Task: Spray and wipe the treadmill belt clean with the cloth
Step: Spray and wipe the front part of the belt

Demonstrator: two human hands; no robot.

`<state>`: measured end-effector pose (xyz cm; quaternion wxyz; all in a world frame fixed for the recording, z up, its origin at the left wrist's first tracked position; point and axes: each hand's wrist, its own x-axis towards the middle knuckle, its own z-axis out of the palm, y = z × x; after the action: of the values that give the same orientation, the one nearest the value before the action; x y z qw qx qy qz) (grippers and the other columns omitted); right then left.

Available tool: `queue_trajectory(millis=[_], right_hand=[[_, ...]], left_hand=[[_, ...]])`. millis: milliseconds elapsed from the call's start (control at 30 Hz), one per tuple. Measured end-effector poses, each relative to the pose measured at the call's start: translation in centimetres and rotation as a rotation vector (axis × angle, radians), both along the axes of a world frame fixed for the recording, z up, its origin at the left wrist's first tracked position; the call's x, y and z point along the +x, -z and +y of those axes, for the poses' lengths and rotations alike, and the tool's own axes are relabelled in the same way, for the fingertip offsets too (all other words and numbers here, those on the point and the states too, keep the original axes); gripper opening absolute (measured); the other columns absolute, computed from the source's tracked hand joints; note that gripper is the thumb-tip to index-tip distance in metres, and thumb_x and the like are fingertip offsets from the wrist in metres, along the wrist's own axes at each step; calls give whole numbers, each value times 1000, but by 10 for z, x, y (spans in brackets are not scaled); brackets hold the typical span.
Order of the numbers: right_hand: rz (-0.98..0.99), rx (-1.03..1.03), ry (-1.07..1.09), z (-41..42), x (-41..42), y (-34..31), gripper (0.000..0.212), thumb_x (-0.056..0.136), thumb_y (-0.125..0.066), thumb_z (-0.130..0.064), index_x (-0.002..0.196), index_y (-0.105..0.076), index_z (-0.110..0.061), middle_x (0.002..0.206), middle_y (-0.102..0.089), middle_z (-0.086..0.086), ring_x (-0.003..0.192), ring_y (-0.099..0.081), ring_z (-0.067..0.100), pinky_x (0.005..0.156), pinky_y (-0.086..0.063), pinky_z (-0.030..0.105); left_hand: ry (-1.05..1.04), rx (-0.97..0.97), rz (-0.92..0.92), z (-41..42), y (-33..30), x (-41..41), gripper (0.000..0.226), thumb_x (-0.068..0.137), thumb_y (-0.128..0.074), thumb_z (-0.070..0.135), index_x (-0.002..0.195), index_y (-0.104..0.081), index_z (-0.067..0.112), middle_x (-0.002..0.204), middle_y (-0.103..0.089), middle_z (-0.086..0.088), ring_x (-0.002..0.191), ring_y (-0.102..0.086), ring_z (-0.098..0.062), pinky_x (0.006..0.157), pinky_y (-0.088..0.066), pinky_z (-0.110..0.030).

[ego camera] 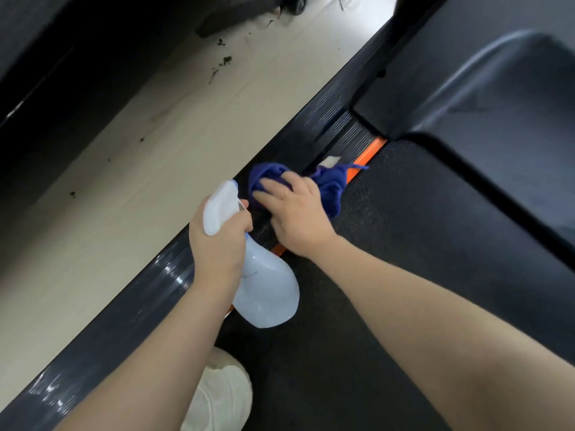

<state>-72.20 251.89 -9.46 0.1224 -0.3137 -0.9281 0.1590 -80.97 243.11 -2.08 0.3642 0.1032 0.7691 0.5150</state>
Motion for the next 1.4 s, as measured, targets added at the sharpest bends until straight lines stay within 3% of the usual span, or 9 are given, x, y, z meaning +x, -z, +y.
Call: queue_trajectory(millis=[133, 333, 633, 733, 833, 933, 1033, 1267, 1400], right_hand=[[-8, -7, -211, 13, 16, 3, 53, 70, -33, -17, 107, -71, -18, 116, -67, 0, 105, -54, 31, 86, -41, 39], [-91, -103, 442, 47, 29, -4, 50, 87, -42, -4, 134, -52, -18, 143, -45, 3, 132, -31, 38, 104, -20, 44], [-50, 51, -292, -41, 3, 7, 40, 72, -48, -13, 103, -73, -21, 111, -68, -2, 101, -56, 32, 83, -43, 37], [-58, 28, -98, 7, 7, 2, 44, 83, -36, -13, 113, -68, -18, 121, -64, 5, 106, -58, 38, 87, -45, 53], [-164, -67, 266, 8, -8, -6, 50, 83, -49, -5, 131, -55, -19, 140, -49, 2, 126, -38, 38, 101, -29, 44], [-1, 27, -96, -29, -35, -12, 47, 57, -72, -7, 103, -72, -18, 110, -68, 1, 91, -60, 34, 71, -46, 37], [-27, 0, -406, -53, -36, -7, 46, 63, -66, -4, 106, -71, -19, 113, -68, 0, 99, -60, 36, 77, -46, 42], [-7, 70, 148, 10, -19, -3, 47, 67, -41, -5, 100, -73, -14, 107, -70, 7, 90, -63, 37, 80, -45, 38], [68, 40, -192, -45, 2, 7, 42, 70, -47, -9, 101, -73, -21, 110, -69, 0, 94, -62, 36, 78, -47, 39]], left_hand=[[12, -9, 2, -4, -1, 1, 29, 55, -52, 15, 77, -62, 31, 66, -57, 15, 57, -49, 1, 62, -38, -22], [-23, -2, 19, -20, -3, -1, 29, 57, -51, 17, 77, -59, 37, 71, -57, 17, 57, -50, 7, 55, -40, -9], [-60, -118, 77, -53, -10, -10, 32, 56, -52, 19, 79, -59, 41, 70, -54, 17, 58, -48, 3, 59, -37, -19], [-75, -128, 43, -59, -11, -17, 33, 55, -50, 20, 80, -60, 39, 75, -55, 15, 60, -49, 6, 59, -38, -17], [-107, -125, 7, -55, -7, -21, 32, 55, -50, 18, 79, -59, 37, 79, -58, 14, 67, -51, -1, 61, -39, -19], [-160, -110, -12, -51, -3, -24, 35, 53, -50, 15, 81, -62, 30, 77, -61, 13, 63, -51, -1, 58, -40, -14], [-182, -111, -17, -48, -3, -24, 35, 51, -50, 12, 84, -63, 11, 72, -58, 8, 62, -49, -7, 54, -39, -15], [-70, -142, -18, -42, -5, -15, 39, 54, -51, 17, 88, -63, 31, 72, -55, 15, 56, -47, 1, 55, -36, -16], [-48, -143, -16, -37, -10, -9, 35, 55, -51, 16, 84, -60, 34, 76, -57, 14, 59, -47, 0, 57, -37, -15]])
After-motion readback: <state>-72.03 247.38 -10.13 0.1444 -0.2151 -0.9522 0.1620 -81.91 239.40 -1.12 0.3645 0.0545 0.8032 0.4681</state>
